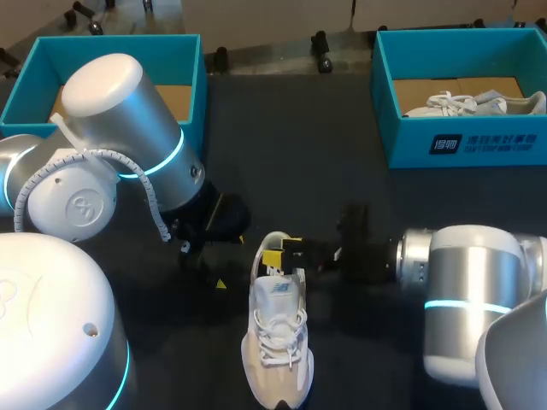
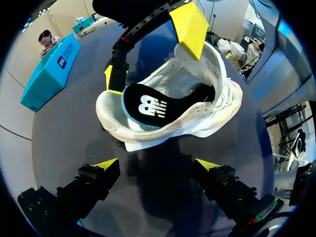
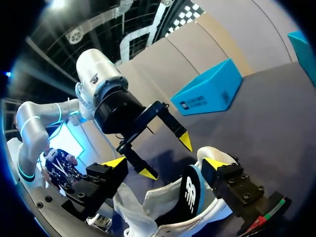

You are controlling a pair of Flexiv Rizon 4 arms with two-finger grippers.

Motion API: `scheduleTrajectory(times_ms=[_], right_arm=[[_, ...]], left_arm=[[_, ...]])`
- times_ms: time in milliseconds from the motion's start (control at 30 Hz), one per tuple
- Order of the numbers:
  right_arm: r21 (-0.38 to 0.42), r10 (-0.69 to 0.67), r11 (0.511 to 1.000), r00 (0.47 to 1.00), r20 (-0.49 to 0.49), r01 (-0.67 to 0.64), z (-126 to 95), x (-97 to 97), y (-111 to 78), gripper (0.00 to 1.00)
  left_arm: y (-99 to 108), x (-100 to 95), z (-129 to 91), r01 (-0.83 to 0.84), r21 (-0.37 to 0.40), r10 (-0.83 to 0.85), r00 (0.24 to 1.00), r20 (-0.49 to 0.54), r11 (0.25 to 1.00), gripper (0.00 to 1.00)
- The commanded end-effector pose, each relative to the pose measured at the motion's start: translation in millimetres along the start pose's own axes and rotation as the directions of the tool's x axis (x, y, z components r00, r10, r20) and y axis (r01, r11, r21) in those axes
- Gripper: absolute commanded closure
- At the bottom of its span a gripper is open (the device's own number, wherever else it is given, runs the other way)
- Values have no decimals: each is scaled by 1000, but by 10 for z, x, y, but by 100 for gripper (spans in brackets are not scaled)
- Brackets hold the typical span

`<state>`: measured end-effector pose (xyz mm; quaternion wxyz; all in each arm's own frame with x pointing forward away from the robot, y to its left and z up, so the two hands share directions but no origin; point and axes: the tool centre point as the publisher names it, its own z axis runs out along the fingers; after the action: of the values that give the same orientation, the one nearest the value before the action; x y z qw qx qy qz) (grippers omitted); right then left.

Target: Take the shoe out of the shoebox, open the shoe tongue, remove and reinsert the insole, then place the shoe into the shoebox

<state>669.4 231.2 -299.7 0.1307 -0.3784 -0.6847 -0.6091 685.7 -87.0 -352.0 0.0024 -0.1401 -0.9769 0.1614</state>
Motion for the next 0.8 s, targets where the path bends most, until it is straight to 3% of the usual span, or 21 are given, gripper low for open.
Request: scheduleTrajectory(times_ms=[33,200,233,367,400,800], right_arm=[[49,8,999,999,36,-10,-146,90,89,0],[84,12,996,997,73,-18,-269,149,156,2],[90,15,996,996,85,-22,-289,162,170,12],[116,26,992,993,114,-39,-348,196,216,95],[125,31,991,992,122,-46,-360,200,225,100],[223,147,953,958,247,-204,-389,242,299,100]], left_arm=[[1,9,-2,0,-1,0,1000,1,1000,0],[1,9,-2,0,-1,0,1000,1,1000,0],[1,9,-2,0,-1,0,1000,1,1000,0],[-6,-7,-60,-15,8,15,1000,-4,1000,0],[-7,-14,-83,-19,8,19,1000,-4,1000,0],[170,-198,-505,-94,-6,94,995,-10,996,0]])
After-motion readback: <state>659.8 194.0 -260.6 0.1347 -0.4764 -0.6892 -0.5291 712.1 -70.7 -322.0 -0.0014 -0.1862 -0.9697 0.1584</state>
